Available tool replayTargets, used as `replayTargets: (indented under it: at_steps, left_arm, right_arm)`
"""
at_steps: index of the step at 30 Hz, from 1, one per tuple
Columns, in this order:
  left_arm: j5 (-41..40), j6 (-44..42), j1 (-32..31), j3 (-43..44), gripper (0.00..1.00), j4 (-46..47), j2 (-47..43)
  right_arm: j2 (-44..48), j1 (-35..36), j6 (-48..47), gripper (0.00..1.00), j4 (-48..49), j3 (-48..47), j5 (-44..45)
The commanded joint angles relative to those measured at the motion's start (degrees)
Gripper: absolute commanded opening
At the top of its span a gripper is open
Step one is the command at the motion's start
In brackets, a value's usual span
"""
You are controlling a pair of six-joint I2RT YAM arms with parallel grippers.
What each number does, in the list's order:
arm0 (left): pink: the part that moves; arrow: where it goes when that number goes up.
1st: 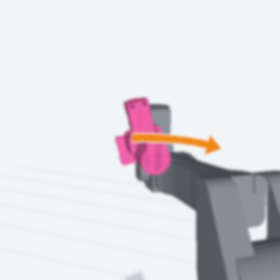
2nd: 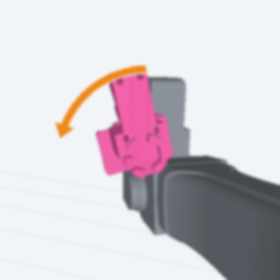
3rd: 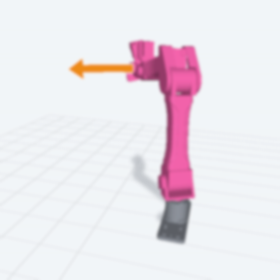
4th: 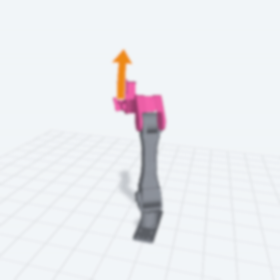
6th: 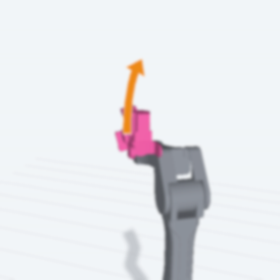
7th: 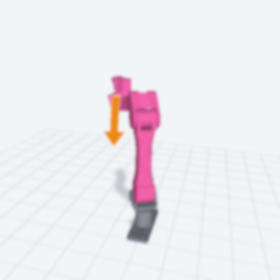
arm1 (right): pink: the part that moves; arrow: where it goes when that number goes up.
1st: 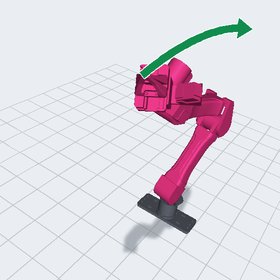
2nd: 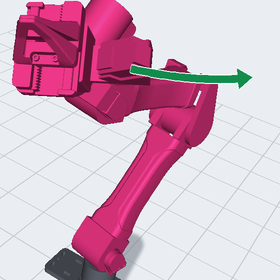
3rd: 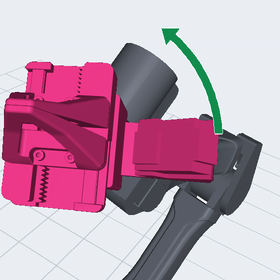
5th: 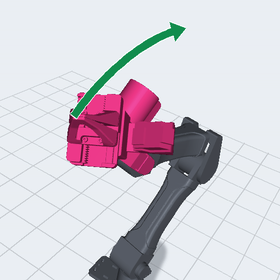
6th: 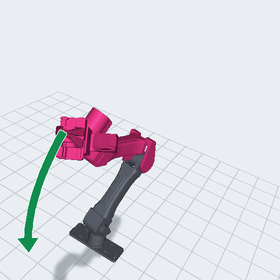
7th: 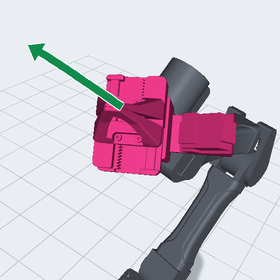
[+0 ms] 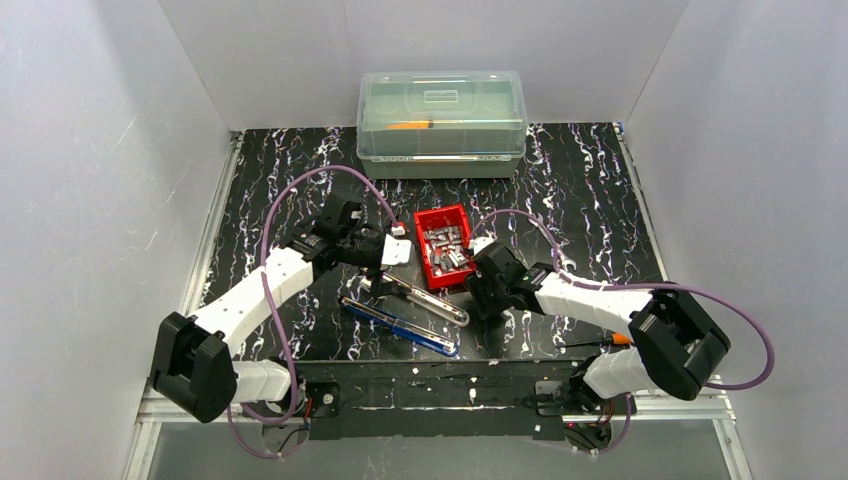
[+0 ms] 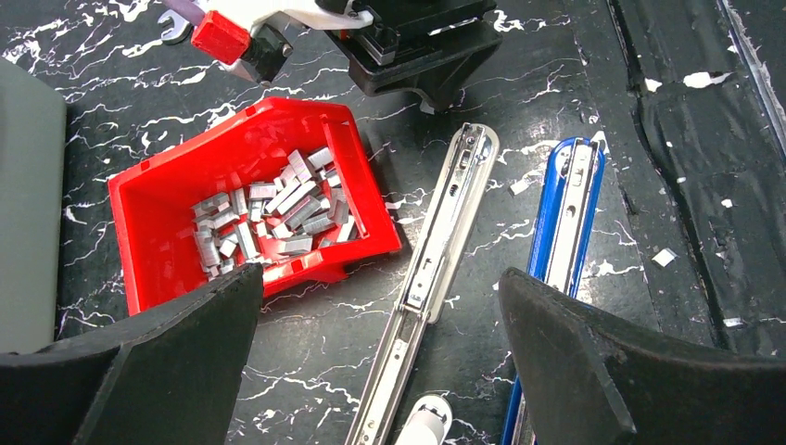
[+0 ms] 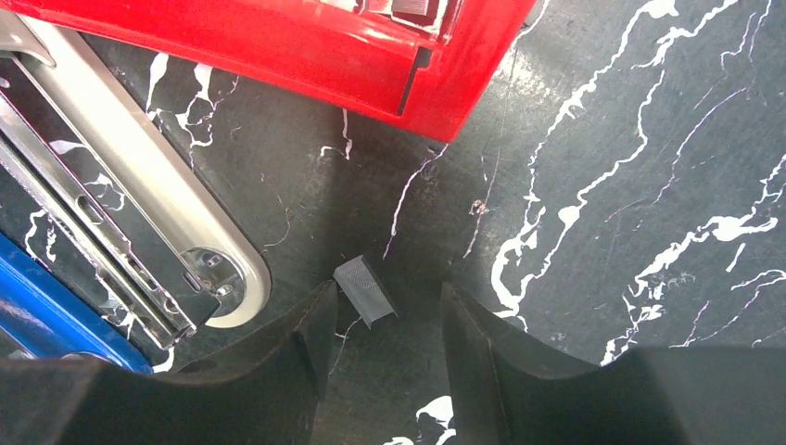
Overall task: Load the staples into the stapler
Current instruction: Pick up the staple from the center of the board.
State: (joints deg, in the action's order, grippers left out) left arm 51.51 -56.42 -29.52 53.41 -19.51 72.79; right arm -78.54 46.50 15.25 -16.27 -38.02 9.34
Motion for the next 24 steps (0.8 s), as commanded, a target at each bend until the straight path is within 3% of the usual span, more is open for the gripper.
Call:
replayTargets:
  at_steps: [1,7,24]
  left_arm:
    - [1.58,0.68,0.16,2.46,0.98,-0.53,-1.87]
    - [1.73,1.11,0.11,2.75,0.98,-0.14,-2.02]
    - [2.15,0.67,0.14,2.88,0.98,0.43,-3.62]
  right_arm:
    - [-0.66,0.79,0.08,0.45,0.53,0.54,1.47]
    - [-0.10,3.16,1.54,0.35,-1.83,-0.21,4.76]
    - [3.92,3.69,3.76,0.21,-4.40,-2.78,5.16]
